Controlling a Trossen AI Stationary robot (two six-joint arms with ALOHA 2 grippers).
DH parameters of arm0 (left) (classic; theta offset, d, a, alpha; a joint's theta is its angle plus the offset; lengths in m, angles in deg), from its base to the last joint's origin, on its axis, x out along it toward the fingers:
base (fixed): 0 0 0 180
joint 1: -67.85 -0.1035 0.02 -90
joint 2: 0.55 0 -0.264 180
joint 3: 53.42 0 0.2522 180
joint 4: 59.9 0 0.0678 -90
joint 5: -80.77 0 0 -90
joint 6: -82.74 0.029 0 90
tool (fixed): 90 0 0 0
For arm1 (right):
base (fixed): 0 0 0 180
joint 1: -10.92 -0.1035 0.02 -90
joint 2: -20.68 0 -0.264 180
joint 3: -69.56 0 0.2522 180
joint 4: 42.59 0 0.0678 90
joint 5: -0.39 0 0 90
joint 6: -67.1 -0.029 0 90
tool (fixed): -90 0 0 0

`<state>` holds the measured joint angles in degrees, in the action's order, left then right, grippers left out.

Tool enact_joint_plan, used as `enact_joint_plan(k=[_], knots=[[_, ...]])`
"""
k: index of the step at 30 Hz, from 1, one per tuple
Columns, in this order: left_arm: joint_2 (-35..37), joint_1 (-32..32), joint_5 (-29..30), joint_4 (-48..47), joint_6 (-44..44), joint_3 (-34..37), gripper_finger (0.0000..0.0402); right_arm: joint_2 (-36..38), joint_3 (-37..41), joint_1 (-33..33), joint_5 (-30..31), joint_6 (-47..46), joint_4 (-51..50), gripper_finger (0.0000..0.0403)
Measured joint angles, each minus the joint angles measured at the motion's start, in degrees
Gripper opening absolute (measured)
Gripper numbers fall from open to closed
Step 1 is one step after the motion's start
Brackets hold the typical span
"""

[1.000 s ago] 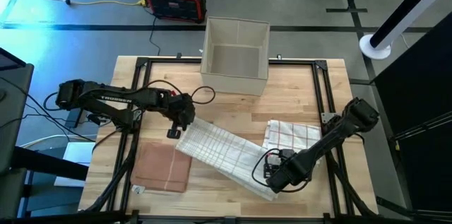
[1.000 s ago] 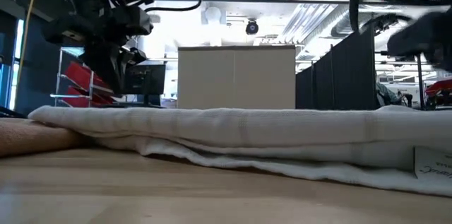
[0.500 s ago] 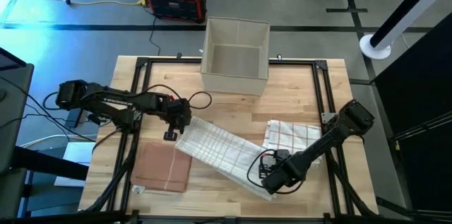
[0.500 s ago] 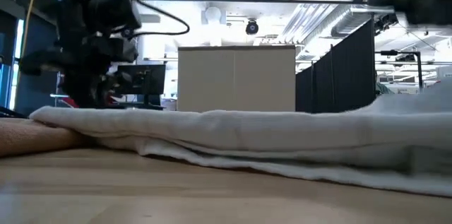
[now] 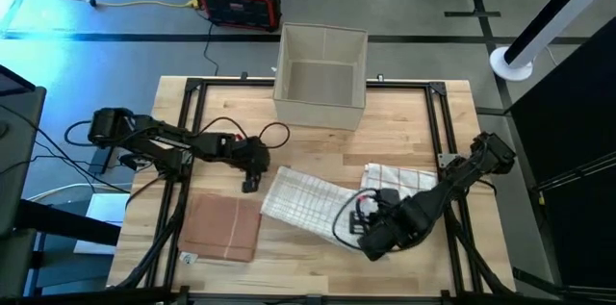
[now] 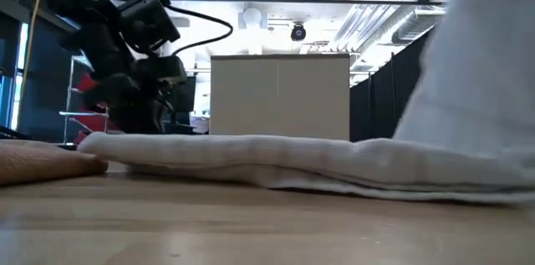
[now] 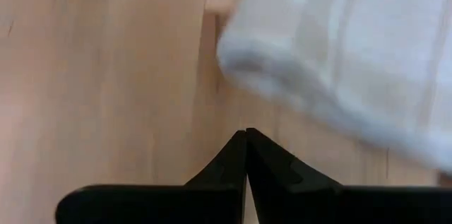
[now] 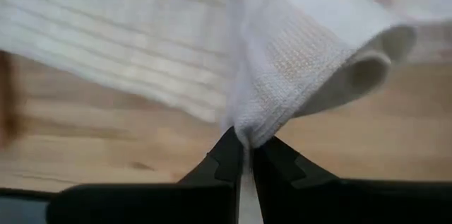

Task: Fold towel
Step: Fold the left white towel

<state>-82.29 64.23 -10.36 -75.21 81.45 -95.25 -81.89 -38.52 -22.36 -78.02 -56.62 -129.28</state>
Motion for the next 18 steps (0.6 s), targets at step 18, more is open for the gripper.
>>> enact_joint_plan(k=[18], knots=[[-7.6,0.3,0.3,11.8,-2.1,-0.6,0.0,-9.6,0.5,23.3,3.2,45.8,35.8,0.0011]])
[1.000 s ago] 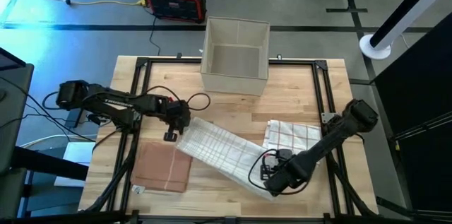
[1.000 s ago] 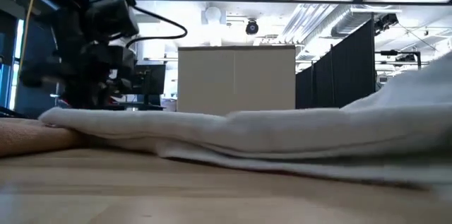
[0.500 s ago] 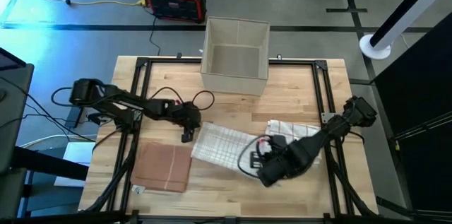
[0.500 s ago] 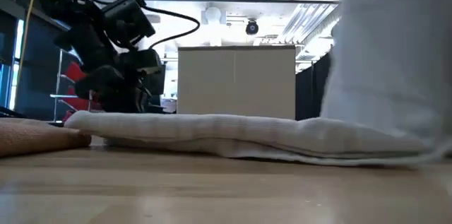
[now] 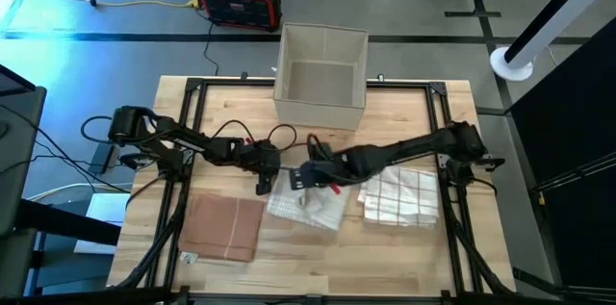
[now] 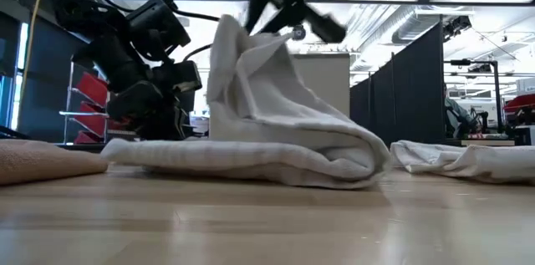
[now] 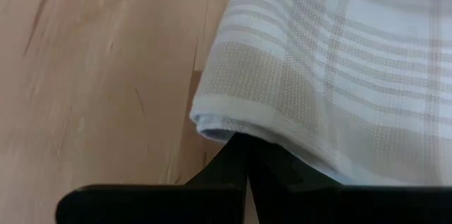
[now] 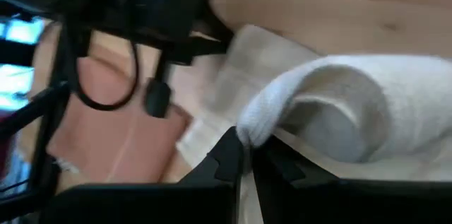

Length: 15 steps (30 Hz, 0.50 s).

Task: Fold towel
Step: Fold the left white towel

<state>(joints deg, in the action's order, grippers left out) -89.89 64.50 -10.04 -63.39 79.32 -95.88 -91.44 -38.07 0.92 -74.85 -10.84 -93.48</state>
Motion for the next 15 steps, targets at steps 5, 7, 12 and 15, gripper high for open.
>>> enact_joint_plan(k=[5,7,12,15], knots=[[0.1,0.0,0.1,0.0,0.0,0.0,0.0,-3.1,0.0,2.2,-5.6,3.8,8.2,0.0011],[0.1,0.0,0.1,0.0,0.0,0.0,0.0,-3.7,0.0,2.6,-6.8,4.5,9.9,0.0011],[0.1,0.0,0.1,0.0,0.1,0.0,0.0,-4.6,0.0,2.8,-10.1,3.5,10.1,0.0011],[0.2,0.0,0.1,-0.1,0.0,0.0,0.0,-4.6,0.0,2.9,-12.1,3.4,10.4,0.0037]])
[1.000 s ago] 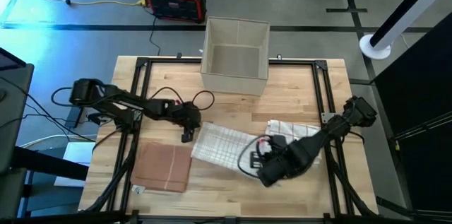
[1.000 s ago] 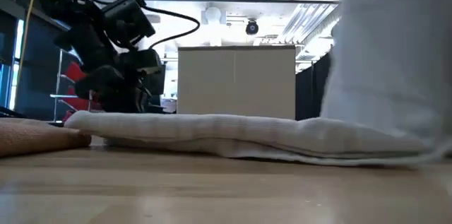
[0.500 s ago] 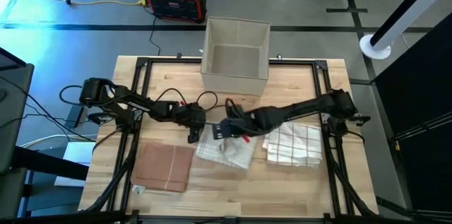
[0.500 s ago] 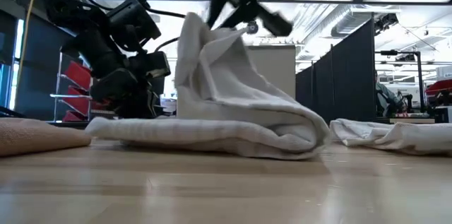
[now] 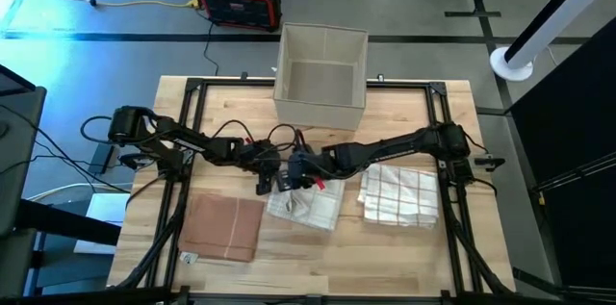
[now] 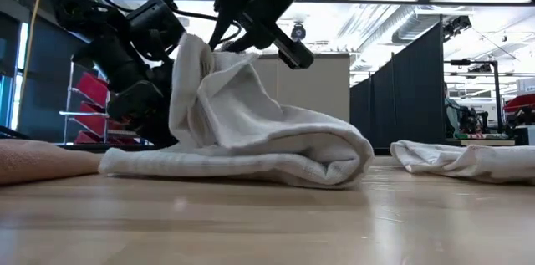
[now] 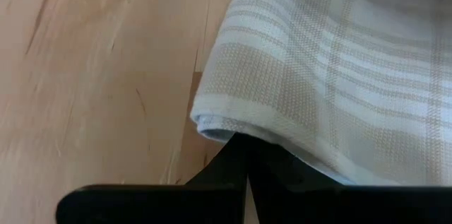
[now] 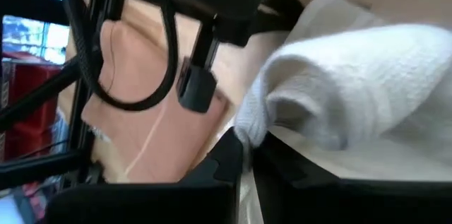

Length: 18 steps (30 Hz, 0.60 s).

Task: Fold towel
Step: Fold the left white towel

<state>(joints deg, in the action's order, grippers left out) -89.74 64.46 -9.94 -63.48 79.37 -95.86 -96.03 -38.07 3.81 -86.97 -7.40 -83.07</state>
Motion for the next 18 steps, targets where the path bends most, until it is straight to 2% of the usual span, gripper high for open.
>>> enact_joint_plan(k=[6,9,14,16,18], knots=[[0.0,-0.1,0.1,-0.1,0.3,0.0,0.0,0.2,0.0,0.0,-3.9,1.9,0.0,0.0154],[1.6,-1.0,1.3,-2.2,0.5,-0.1,0.0,2.1,0.0,-0.5,-4.2,2.7,-1.8,0.0195],[8.8,-2.6,7.0,-15.3,0.5,-3.4,0.0,7.8,0.0,-4.8,3.7,3.2,-10.1,0.0214],[12.1,-2.5,5.5,-17.9,0.4,-4.4,0.0,9.2,0.0,-7.3,6.7,2.9,-13.8,0.0209],[14.5,-1.5,0.3,-16.7,0.4,-4.5,0.0,9.6,0.0,-9.8,8.3,2.5,-16.8,0.0194]])
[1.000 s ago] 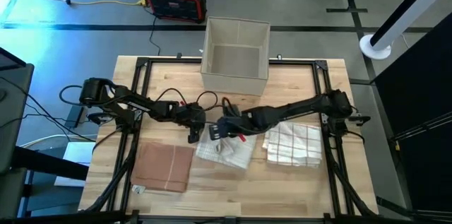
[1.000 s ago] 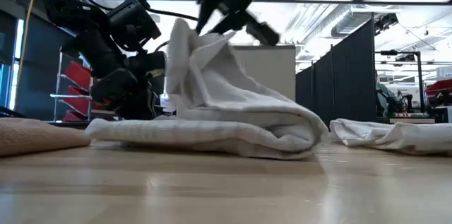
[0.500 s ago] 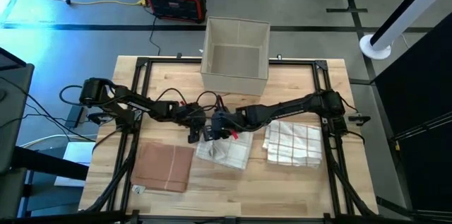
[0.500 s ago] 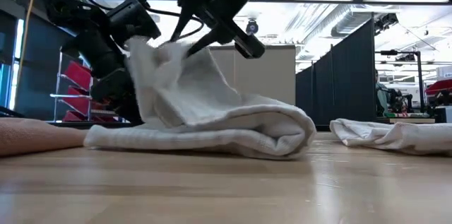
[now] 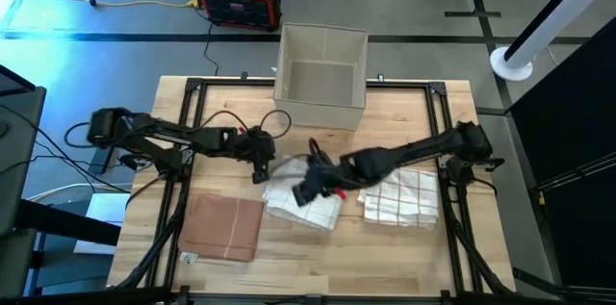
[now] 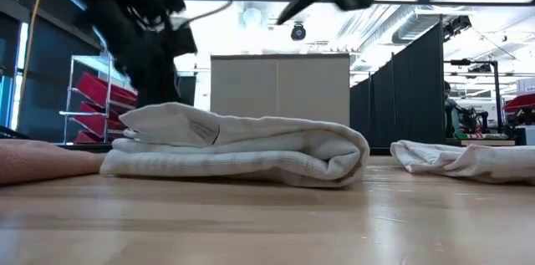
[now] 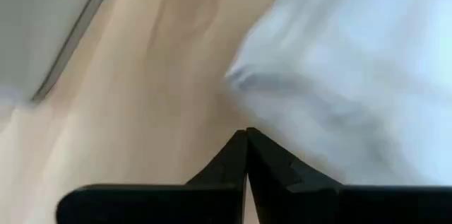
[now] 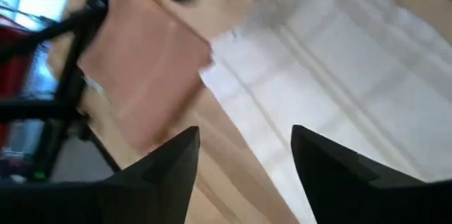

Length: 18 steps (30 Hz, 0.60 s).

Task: Fold towel
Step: Fold the left white towel

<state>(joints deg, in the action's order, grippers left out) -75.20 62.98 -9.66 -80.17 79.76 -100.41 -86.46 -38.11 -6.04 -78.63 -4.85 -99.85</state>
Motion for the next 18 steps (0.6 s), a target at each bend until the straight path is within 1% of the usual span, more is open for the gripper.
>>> enact_joint_plan(k=[2,3,5,8,10,11,13,15,18], knots=[[0.8,1.9,-4.8,1.8,0.8,0.0,0.0,-0.3,0.5,-2.2,1.2,0.0,-1.9,0.0166],[0.6,3.2,-6.0,2.1,2.0,0.0,0.0,-0.5,1.4,-3.1,2.1,-0.3,-1.9,0.0147],[-0.7,6.0,-7.5,4.0,4.4,0.6,0.0,-0.7,4.5,-4.6,4.1,-2.0,-1.5,0.0102],[-3.5,9.6,-9.4,8.4,5.0,0.8,0.0,-0.8,10.9,-5.7,8.1,-6.1,2.9,0.0024],[-4.6,10.6,-11.5,10.8,4.9,0.6,0.0,-1.0,13.0,-5.9,9.2,-6.7,4.6,0.0007],[-6.4,11.8,-12.0,13.5,3.1,0.9,0.0,-0.6,17.6,-6.4,9.9,-7.2,13.3,0.0007],[-9.2,12.7,-13.3,16.7,1.0,0.4,0.0,-0.7,22.0,-6.4,10.3,-7.8,20.4,0.0005],[-11.2,13.0,-14.9,16.1,-0.6,0.7,0.0,-1.3,26.4,-6.6,10.2,-7.6,27.7,0.0002],[-15.0,13.1,-16.0,17.5,-2.2,0.6,0.0,-0.8,29.9,-7.0,10.6,-9.3,31.9,0.0001]])
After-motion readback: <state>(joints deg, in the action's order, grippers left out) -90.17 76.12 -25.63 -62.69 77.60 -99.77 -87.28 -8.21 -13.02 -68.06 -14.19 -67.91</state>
